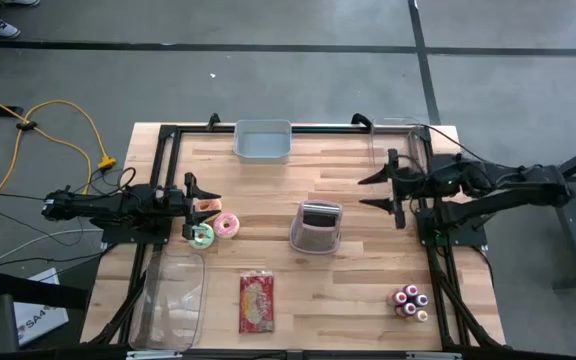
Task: Pick & Place Food Item
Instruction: Put the orange food coloring into the right transparent bin
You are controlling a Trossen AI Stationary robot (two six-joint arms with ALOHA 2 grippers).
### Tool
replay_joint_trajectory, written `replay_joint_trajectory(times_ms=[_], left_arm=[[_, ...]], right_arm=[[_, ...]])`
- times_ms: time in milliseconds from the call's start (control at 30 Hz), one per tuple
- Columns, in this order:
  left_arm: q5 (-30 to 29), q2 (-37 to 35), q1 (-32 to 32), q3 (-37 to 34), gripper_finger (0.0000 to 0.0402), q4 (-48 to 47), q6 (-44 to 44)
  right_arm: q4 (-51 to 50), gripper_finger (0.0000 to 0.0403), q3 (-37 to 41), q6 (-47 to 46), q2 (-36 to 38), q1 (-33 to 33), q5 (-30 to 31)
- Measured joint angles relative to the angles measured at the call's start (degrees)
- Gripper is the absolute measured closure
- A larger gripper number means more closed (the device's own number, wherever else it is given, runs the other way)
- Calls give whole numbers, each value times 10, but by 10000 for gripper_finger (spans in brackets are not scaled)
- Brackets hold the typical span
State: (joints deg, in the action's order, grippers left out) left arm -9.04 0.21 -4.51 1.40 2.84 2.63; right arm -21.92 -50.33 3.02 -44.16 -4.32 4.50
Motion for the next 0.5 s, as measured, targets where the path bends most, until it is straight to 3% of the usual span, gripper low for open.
replay_joint_trajectory(times_ms=[200, 400, 500], left_arm=[[0, 0, 0, 0, 214, 0, 0], [0, 0, 0, 0, 214, 0, 0], [0, 0, 0, 0, 214, 0, 0]], right_arm=[[-49, 202, -32, -14, -45, -84, 78], [-144, 202, -68, -93, -88, -161, 162], [-173, 202, -80, -140, -106, -188, 171]])
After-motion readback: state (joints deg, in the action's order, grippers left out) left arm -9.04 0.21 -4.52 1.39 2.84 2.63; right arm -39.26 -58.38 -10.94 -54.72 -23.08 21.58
